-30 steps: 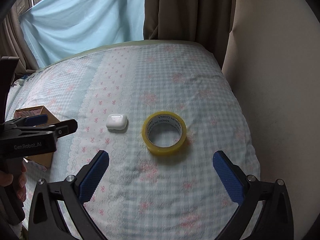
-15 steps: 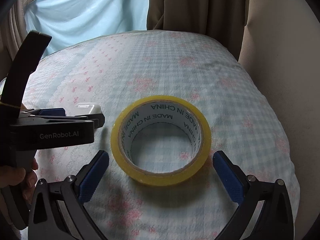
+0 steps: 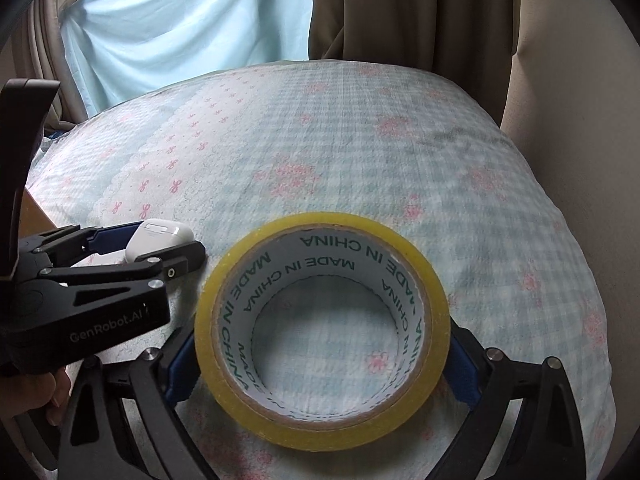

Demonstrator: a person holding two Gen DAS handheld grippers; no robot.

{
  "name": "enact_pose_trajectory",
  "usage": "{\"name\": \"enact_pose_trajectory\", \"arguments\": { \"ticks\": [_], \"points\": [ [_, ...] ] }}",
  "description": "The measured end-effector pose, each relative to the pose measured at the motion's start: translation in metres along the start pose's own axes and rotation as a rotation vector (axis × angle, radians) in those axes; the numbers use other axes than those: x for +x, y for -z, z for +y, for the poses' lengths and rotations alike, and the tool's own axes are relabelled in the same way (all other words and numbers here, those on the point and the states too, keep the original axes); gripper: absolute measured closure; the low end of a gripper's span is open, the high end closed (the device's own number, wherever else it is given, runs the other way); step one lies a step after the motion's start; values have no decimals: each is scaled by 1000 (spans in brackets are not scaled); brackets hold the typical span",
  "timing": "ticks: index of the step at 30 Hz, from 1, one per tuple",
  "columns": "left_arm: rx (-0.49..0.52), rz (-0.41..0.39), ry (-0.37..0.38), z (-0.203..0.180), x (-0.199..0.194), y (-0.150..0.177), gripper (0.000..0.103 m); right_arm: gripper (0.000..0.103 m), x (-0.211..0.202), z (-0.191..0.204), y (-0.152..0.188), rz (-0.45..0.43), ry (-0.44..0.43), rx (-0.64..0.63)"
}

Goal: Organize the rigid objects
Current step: 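Grasp the white earbud case with the left tool while the right tool grasps the yellow tape, then carry the earbud case and tape into the cardboard box and open both tools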

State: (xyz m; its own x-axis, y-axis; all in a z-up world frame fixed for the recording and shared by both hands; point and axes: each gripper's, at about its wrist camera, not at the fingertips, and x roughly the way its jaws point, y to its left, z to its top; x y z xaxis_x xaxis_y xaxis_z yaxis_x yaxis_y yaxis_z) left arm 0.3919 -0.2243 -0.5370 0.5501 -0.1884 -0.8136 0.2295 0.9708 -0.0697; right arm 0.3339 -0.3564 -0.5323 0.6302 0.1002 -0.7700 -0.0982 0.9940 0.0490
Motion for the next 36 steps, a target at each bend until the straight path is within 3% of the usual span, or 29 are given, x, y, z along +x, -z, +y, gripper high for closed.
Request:
{"name": "enact_pose_trajectory", "arguments": {
  "ticks": [11, 19, 28, 36],
  "points": [
    [-1, -30, -4, 4, -16, 2, 45, 7, -9, -1, -1, -17, 26, 38],
    [-14, -68, -4, 8, -50, -5, 45, 7, -35, -3, -13, -47, 55, 62],
    [-59, -143, 3, 22, -151, -37, 45, 7, -118, 13, -55, -96, 79, 89],
    [-121, -194, -19, 61, -269, -56, 45, 7, -214, 70, -99, -126, 45, 47]
  ]
}}
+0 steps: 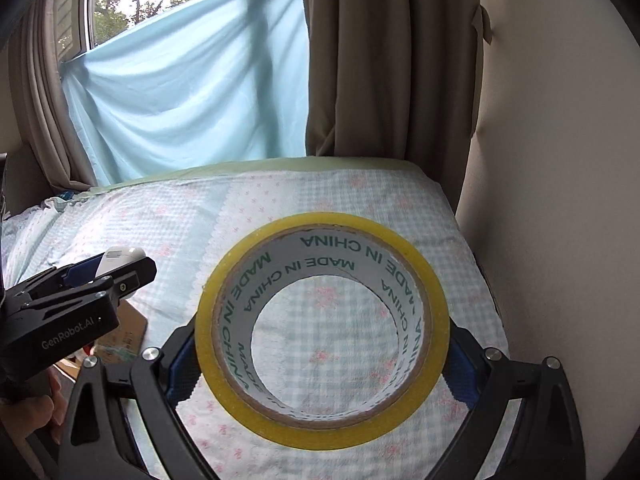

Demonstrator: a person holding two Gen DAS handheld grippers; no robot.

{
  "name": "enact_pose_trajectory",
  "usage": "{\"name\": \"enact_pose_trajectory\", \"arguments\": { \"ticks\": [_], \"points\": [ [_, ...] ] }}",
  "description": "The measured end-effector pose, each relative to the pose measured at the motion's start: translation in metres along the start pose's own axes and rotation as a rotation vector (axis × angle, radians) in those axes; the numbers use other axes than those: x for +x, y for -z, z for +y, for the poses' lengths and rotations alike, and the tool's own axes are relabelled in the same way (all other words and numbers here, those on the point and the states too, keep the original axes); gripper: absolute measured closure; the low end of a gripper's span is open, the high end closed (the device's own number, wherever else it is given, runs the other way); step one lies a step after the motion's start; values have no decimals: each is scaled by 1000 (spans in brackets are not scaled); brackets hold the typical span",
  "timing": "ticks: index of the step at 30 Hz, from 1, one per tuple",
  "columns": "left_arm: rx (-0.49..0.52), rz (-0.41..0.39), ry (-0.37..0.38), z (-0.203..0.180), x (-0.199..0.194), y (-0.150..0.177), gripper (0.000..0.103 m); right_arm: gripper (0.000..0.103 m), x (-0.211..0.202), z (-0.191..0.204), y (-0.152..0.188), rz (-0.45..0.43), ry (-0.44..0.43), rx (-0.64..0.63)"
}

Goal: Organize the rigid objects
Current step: 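Carry the earbud case and tape into the cardboard box and open both tools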

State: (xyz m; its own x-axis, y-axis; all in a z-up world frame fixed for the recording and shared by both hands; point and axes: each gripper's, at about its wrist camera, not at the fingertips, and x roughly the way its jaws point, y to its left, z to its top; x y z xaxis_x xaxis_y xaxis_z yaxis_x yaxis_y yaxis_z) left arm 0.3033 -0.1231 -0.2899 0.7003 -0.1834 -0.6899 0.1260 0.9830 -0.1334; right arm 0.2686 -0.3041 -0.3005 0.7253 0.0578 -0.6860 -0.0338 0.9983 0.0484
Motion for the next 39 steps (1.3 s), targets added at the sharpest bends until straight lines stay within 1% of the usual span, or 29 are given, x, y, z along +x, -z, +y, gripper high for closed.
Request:
{"name": "enact_pose_trajectory", "arguments": {
  "ticks": [4, 9, 14, 18, 24, 29, 32, 35, 39],
  "points": [
    [-25, -18, -40, 33, -48, -18, 45, 7, -35, 36, -20, -3, -50, -15],
    [-84, -24, -69, 88, -97, -29, 45, 7, -67, 89, -42, -4, -107, -37],
    [-101, -9, -98, 152, -128, -27, 45, 7, -81, 149, -50, 18, -133, -55],
    [-85, 14, -103, 208, -140, -26, 45, 7, -75, 195, -45, 52, -133, -45],
    [-37, 56, -77, 281, -136, -28, 45, 7, -49, 262, -36, 101, -108, 8],
    [-8, 110, -56, 330, -114, -23, 45, 7, -21, 303, -27, 151, -100, 87],
    [-12, 149, -52, 354, -97, -16, 45, 7, -2, 324, -21, 187, -88, 113],
    [-25, 192, -45, 375, -75, -5, 45, 7, 22, 340, -12, 246, -100, 137],
    [-34, 258, -44, 392, -41, 9, 45, 7, 57, 354, 2, 325, -93, 124]
  ]
}}
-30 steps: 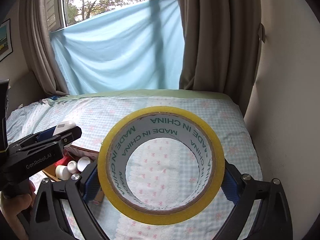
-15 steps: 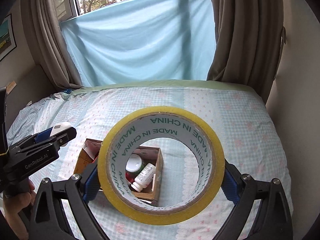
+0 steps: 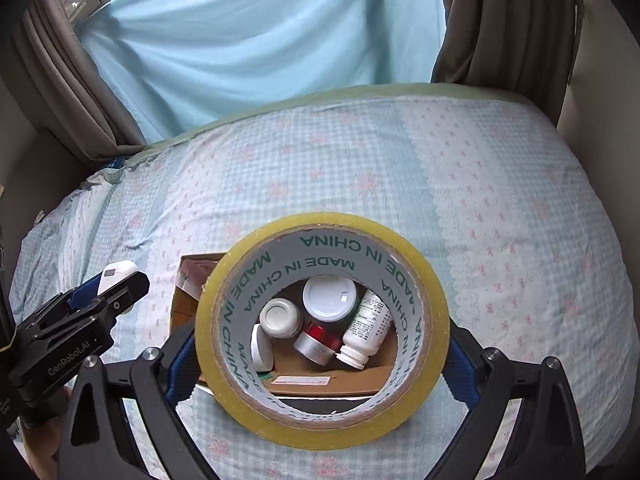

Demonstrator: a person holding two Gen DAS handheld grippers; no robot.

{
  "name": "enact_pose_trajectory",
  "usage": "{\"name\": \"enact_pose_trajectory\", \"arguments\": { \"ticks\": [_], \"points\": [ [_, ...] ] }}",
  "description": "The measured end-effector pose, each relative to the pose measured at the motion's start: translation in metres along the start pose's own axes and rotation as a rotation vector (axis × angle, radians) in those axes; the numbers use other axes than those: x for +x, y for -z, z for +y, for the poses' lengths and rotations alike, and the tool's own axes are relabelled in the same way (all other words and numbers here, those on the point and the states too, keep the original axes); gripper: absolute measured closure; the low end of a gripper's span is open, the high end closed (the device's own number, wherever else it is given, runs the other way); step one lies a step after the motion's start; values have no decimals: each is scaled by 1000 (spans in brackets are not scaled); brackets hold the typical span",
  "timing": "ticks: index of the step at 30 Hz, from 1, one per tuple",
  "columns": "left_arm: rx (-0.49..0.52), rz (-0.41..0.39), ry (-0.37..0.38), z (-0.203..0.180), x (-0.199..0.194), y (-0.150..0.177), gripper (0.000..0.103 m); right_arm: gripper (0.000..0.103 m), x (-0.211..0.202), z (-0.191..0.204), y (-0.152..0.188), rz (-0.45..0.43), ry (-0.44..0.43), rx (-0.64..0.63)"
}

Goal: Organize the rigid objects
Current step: 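Carry the earbud case and tape into the cardboard box and open both tools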

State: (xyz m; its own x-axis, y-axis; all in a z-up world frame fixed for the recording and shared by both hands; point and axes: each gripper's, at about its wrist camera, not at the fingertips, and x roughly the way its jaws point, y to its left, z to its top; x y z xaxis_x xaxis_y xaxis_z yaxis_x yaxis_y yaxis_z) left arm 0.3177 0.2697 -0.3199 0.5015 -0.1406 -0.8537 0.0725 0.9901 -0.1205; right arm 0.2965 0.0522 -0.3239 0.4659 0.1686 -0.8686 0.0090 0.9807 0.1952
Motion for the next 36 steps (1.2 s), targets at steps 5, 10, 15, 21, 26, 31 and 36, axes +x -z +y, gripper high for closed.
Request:
{"name": "enact_pose_trajectory", "arguments": {
  "ticks": [5, 10, 15, 21, 26, 31, 36],
  "points": [
    [28, 72, 12, 7, 49, 0, 45, 7, 48, 1, 6, 73, 25, -6],
    [54, 150, 47, 2, 101, -3, 45, 7, 89, -2, 14, 115, 26, -31],
    [115, 213, 70, -17, 139, -10, 45, 7, 112, 5, 21, 137, 19, -144],
    [222, 264, 83, -34, 158, -18, 45, 6, 121, 28, 29, 134, -11, -363],
    [195, 238, 122, -29, 149, -25, 0, 6, 135, 33, 34, 178, -46, -404],
    [184, 242, 84, -22, 141, -23, 0, 0, 126, 29, 37, 80, -58, -390],
    [161, 235, 76, -15, 125, -14, 0, 0, 115, 27, 41, 85, -11, -401]
  ]
}}
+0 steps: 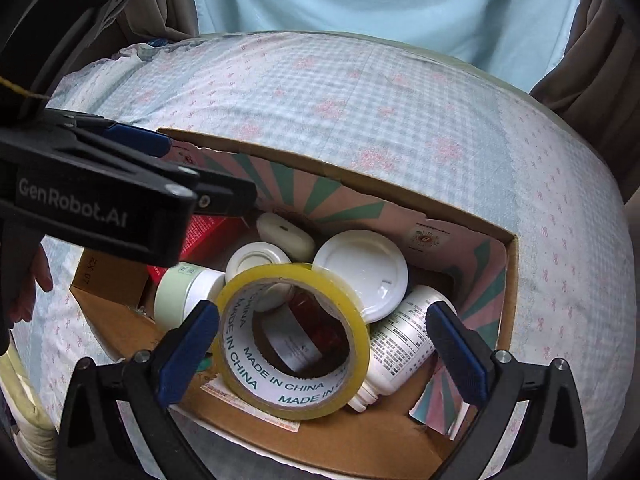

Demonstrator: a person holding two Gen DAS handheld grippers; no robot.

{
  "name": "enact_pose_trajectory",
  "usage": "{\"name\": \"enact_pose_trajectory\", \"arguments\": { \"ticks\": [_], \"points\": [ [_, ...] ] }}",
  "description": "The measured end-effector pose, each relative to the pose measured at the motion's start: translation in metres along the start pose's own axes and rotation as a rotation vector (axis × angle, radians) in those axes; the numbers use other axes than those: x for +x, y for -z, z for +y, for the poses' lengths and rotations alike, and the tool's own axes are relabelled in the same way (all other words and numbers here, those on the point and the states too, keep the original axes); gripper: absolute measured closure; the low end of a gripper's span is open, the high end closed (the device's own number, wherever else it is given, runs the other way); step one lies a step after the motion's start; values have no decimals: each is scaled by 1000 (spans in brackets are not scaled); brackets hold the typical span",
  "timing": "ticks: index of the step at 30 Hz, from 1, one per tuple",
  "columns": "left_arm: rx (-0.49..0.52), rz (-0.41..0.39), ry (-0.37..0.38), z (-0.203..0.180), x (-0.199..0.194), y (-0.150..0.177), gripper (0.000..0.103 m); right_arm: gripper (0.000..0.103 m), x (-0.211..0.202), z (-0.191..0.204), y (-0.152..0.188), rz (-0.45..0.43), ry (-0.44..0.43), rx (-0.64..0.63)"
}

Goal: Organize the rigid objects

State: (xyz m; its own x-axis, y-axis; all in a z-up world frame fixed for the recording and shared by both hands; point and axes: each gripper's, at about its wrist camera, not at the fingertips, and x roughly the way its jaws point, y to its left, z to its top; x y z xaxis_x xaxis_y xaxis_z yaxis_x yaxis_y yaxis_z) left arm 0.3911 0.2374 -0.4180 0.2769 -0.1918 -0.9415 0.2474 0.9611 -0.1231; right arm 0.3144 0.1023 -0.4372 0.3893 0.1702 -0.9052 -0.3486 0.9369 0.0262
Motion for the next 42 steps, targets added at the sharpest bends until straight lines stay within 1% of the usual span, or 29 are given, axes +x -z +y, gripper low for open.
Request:
{"name": "enact_pose_trajectory", "arguments": {
  "ticks": [4, 6, 8, 11, 12, 15, 17, 20, 23, 24, 27, 30, 34, 36, 39, 42],
  "points": [
    [2, 4, -6, -1, -6, 11, 0, 0, -12, -1, 6, 10, 29, 18],
    [1, 5, -16, -2, -10, 16, 0, 0, -16, -3, 9, 39, 56, 30],
    [-12, -5, -17, -2, -20, 21, 0, 0, -22, -6, 9, 61, 62, 59],
    [-35, -33, -15, -3, -46, 28, 0, 0, -41, -14, 12, 80, 30, 124],
    [-46, -41, -11, -4, -57, 30, 0, 0, -52, -15, 13, 74, 19, 142],
    [-74, -62, 2, -8, -91, 34, 0, 0, -91, -20, 15, 58, 32, 167],
    [-86, -94, 0, -14, -121, 36, 0, 0, -120, -21, 15, 44, 47, 186],
    [-98, -162, -2, -25, -173, 40, 0, 0, -169, -26, 13, -3, 64, 218],
    [-100, -239, -12, -44, -227, 47, 0, 0, -215, -33, 10, -43, 43, 244],
    [-96, -266, -20, -52, -245, 51, 0, 0, -230, -35, 9, -60, 41, 254],
    [-78, -372, -49, -76, -299, 67, 0, 0, -278, -39, 7, -134, 73, 261],
    [-76, -457, -93, -99, -342, 82, 0, 0, -322, -38, 11, -201, 104, 256],
    [-95, -538, -118, -120, -379, 99, 0, 0, -373, -41, 20, -287, 137, 259],
    [-107, -565, -109, -127, -390, 107, 0, 0, -391, -43, 26, -325, 159, 259],
    [-115, -601, -118, -138, -402, 120, 0, 0, -410, -45, 36, -367, 172, 268],
    [-112, -625, -138, -147, -407, 131, 0, 0, -420, -44, 46, -400, 180, 262]
  ]
}}
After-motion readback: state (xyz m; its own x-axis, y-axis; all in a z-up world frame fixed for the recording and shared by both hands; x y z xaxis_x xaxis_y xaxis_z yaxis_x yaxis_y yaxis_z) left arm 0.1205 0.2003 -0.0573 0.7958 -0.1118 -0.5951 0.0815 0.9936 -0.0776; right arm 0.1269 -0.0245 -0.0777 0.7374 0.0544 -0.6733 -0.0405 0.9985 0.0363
